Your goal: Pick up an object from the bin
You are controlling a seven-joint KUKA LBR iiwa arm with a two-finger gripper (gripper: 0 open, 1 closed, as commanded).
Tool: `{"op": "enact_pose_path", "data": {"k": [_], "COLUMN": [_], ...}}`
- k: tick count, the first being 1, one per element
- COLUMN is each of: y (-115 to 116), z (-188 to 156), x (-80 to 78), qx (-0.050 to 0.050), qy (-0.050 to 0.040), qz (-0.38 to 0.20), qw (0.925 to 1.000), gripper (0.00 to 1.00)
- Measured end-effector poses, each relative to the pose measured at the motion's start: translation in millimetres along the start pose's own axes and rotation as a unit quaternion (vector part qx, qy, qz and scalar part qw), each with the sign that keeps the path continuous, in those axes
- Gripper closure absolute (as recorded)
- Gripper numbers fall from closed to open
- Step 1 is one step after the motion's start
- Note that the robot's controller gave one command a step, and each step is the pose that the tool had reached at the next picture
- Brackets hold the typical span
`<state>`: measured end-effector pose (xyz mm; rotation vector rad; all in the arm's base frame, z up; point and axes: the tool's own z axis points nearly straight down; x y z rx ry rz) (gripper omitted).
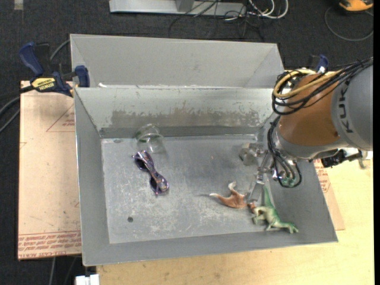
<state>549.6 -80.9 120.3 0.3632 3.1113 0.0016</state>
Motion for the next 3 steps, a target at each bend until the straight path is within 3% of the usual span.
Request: {"op": "enact_pose_path", "data": {"k": [1, 2, 3], "y": [29, -1, -33], "z": [21, 49, 45], "x": [69.9, 31.9, 56.3], "qx": [0.000, -0.001, -0.002], "qy": [0.0102, -0.0024, -0.0008], "qz": [-0.030, 0.044, -0.026], "qw": [0.9995, 0.9990, 0.9997], "gripper": [0.00, 0.00, 1.00]}}
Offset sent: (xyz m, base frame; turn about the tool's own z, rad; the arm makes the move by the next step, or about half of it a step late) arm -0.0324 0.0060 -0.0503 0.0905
